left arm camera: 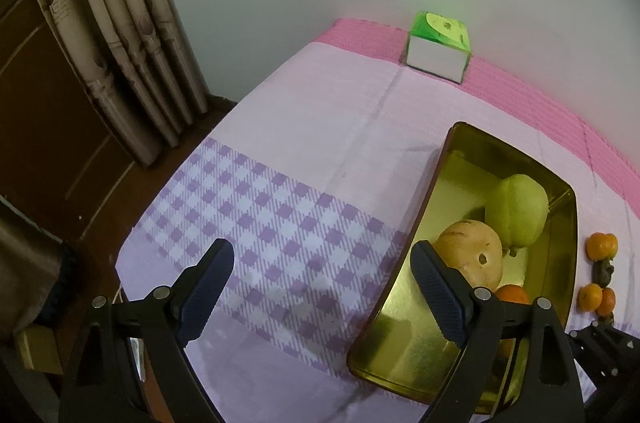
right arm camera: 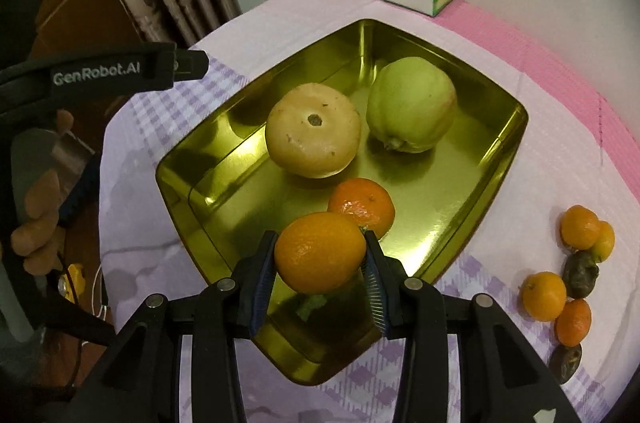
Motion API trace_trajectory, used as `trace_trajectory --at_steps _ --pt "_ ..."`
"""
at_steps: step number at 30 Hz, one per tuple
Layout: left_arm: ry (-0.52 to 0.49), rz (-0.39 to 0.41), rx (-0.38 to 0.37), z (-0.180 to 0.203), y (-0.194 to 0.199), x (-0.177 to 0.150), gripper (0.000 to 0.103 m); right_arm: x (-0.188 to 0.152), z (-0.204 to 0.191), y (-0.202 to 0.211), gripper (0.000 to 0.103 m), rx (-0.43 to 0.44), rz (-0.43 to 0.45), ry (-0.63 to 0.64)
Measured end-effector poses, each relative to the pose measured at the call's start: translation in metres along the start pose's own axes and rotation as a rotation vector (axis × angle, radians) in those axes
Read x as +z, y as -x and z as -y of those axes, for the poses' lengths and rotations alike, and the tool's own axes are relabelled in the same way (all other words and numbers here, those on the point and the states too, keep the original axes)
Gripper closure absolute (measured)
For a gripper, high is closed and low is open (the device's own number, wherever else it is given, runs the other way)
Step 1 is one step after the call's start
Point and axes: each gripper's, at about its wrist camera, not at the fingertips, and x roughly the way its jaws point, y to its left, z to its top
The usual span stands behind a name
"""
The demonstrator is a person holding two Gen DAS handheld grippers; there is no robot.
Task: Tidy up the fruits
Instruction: 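Carry the oval orange into the tin and open the right gripper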
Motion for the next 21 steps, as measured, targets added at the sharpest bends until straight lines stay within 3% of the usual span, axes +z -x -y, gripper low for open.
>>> trace_trajectory --at_steps 13,21 --pt "-0.004 -0.021 -0.008 0.0005 -0.0056 -0.0014 0.013 0.0032 0.0041 -0.0099 0.064 -0.085 0.005 0.028" --pt "-0.006 -0.020 -0.012 0.0018 -0.0065 -0.0029 0.013 0.0025 0.0085 -0.0097 0.064 -0.081 0.008 0.014"
